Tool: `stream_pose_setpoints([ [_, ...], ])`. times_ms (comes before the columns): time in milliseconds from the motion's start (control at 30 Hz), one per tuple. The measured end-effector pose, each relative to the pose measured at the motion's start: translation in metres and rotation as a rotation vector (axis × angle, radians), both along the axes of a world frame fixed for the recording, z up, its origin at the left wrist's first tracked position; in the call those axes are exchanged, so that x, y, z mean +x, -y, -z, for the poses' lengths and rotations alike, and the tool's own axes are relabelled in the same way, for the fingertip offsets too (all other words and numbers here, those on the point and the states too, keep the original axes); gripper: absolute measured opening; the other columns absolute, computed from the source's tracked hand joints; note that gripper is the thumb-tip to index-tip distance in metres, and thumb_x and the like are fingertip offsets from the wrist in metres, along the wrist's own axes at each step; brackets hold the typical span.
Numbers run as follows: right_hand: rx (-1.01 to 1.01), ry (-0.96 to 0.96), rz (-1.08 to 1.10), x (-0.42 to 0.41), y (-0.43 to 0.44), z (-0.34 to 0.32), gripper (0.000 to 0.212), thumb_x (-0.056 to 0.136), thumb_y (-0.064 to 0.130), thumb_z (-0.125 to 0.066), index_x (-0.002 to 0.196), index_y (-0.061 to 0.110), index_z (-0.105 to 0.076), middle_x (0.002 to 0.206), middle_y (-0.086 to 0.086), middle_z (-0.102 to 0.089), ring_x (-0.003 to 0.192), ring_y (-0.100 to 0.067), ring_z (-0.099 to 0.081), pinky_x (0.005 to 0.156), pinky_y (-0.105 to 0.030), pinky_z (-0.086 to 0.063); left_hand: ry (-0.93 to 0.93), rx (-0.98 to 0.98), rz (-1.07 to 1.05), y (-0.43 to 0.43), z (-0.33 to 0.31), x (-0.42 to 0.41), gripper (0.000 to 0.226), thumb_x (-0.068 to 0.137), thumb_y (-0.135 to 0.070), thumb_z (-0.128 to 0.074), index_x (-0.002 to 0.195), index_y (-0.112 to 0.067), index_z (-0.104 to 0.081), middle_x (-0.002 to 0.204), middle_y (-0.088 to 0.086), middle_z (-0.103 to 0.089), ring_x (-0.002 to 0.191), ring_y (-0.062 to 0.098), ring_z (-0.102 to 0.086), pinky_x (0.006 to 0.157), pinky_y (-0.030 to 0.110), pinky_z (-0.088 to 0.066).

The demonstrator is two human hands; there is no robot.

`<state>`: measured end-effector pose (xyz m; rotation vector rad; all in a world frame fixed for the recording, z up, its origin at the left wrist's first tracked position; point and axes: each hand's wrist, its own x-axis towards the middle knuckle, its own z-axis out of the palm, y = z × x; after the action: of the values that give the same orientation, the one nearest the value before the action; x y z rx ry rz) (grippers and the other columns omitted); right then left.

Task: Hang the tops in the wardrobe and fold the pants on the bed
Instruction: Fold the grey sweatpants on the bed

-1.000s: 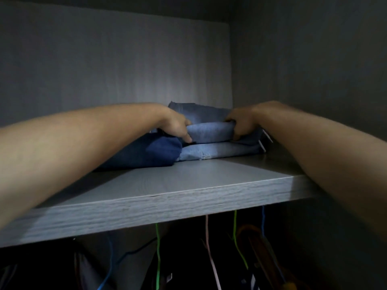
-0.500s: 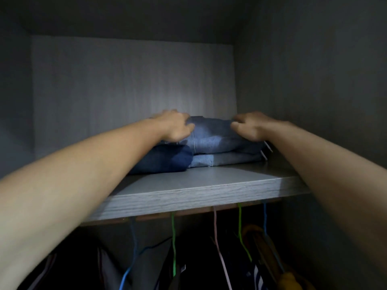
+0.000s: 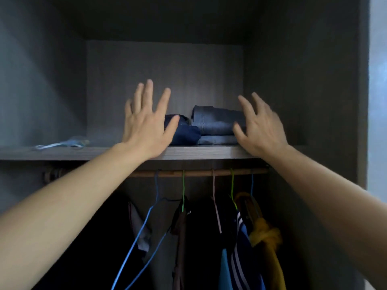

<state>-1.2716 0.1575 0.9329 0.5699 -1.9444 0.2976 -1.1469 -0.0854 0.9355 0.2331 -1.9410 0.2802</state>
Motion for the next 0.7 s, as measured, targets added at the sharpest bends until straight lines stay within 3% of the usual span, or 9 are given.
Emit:
stream_pose_setpoints([
  [200, 0.002, -0.057, -0.04, 0.067, -0.02, 0.04, 0.069, 0.095, 0.044, -0.047, 0.155, 0.019, -0.022, 0.16, -0.022, -0.018, 0.143, -0.039, -0.028, 0.112, -0.051, -0.031, 0.038, 0.059, 0.05, -0.016, 0.054, 0.049, 0.07, 0.098, -0.056, -0.027, 0.156, -0.021, -0.009, 0.162, 0.018, 0.008, 0.149, 0.037, 0.005, 0.117, 0.06, -0.012],
  [367, -0.019, -0.091, -0.004, 0.138, -0.033, 0.117, 0.068, 0.095, 0.04, -0.046, 0.155, 0.018, -0.023, 0.162, -0.021, -0.011, 0.148, -0.038, -0.018, 0.119, -0.05, -0.023, 0.073, 0.108, 0.152, -0.022, 0.126, 0.095, 0.071, 0.098, -0.056, -0.029, 0.156, -0.02, -0.009, 0.162, 0.02, 0.004, 0.149, 0.04, -0.001, 0.115, 0.061, -0.017],
  [600, 0.094, 0.165, 0.205, 0.221, -0.06, 0.275, 0.076, 0.092, 0.038, -0.053, 0.156, 0.017, -0.019, 0.162, -0.023, -0.003, 0.15, -0.039, -0.011, 0.121, -0.052, -0.015, 0.259, 0.129, 0.296, -0.026, 0.252, 0.148, 0.072, 0.097, -0.055, -0.031, 0.156, -0.017, -0.014, 0.161, 0.022, 0.0, 0.148, 0.041, -0.003, 0.115, 0.062, -0.016],
  [700, 0.146, 0.264, 0.304, 0.257, -0.105, 0.314, 0.075, 0.091, 0.042, -0.047, 0.157, 0.019, -0.018, 0.163, -0.022, -0.004, 0.15, -0.038, -0.009, 0.121, -0.053, -0.014, 0.335, 0.132, 0.401, -0.054, 0.284, 0.154, 0.071, 0.098, -0.054, -0.03, 0.156, -0.016, -0.011, 0.161, 0.022, 0.001, 0.149, 0.039, 0.0, 0.115, 0.062, -0.014],
])
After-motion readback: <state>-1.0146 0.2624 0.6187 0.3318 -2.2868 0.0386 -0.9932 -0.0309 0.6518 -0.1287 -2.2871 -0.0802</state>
